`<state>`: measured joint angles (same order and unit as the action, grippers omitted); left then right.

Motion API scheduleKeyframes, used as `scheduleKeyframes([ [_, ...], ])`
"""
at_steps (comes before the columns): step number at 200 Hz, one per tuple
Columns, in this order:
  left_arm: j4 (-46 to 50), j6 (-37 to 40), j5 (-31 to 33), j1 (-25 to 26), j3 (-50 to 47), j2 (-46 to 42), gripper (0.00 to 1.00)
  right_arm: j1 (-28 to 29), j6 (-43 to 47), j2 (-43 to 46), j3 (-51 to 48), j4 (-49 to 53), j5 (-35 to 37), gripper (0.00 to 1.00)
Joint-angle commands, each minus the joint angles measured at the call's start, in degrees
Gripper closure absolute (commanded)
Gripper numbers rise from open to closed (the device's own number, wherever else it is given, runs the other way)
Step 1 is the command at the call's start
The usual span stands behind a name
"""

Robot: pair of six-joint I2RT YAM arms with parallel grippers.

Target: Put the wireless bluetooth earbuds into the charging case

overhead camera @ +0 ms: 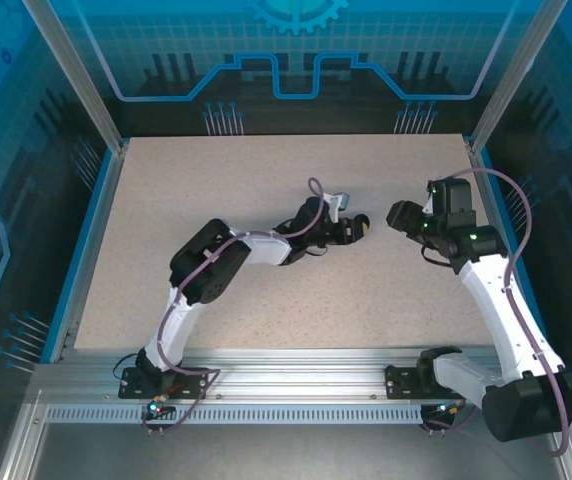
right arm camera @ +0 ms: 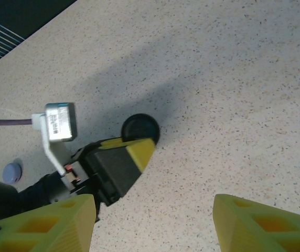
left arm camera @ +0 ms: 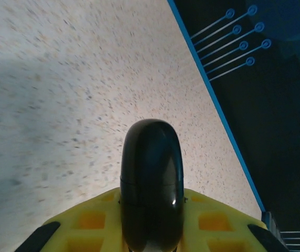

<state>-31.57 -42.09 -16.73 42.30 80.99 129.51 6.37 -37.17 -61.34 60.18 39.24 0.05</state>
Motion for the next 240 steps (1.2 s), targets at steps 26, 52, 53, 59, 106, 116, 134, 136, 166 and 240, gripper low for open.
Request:
scheduleKeyframes([
  [26, 16.78, -6.94, 1.07, 2.65, 13.76, 7.52, 0.94, -2.17, -0.54, 1.83, -0.99, -1.53, -2.33, 0.38],
  [52, 23.56, -7.40, 1.44, 3.31, 19.59, 10.62, 0.91, -2.46, -0.54, 2.02, -0.73, -1.58, -2.77, 0.38],
  [53, 23.79, -7.40, 1.44, 3.31, 19.75, 10.74, 0.91, -2.53, -0.54, 2.02, -0.75, -1.60, -2.77, 0.38],
  [59, 24.97, -7.40, 1.25, 3.40, 20.82, 11.35, 0.90, -2.56, -0.59, 2.10, -0.75, -1.62, -2.85, 0.38],
  [106, 31.55, -6.82, 1.34, 3.49, 25.17, 13.40, 0.69, -2.68, -0.80, 2.62, -0.08, -1.45, -3.55, 0.38],
  [116, 32.18, -6.46, 1.27, 3.53, 25.29, 13.31, 0.62, -2.78, -0.95, 2.72, 0.20, -1.29, -3.61, 0.37],
  [134, 33.71, -5.63, 1.26, 3.49, 25.66, 12.79, 0.48, -2.74, -1.22, 3.06, 0.55, -1.19, -3.80, 0.37],
  [136, 34.04, -5.51, 1.30, 3.49, 25.81, 12.72, 0.47, -2.74, -1.23, 3.07, 0.61, -1.12, -3.83, 0.37],
  [166, 37.69, -3.34, 2.18, 3.50, 26.41, 10.95, 0.35, -2.79, -1.59, 3.77, 1.56, -0.51, -4.02, 0.36],
  [240, 48.10, 7.40, 12.09, 3.49, 21.80, -3.82, 0.11, -2.54, -2.62, 5.86, 2.66, 1.39, -3.58, 0.34],
])
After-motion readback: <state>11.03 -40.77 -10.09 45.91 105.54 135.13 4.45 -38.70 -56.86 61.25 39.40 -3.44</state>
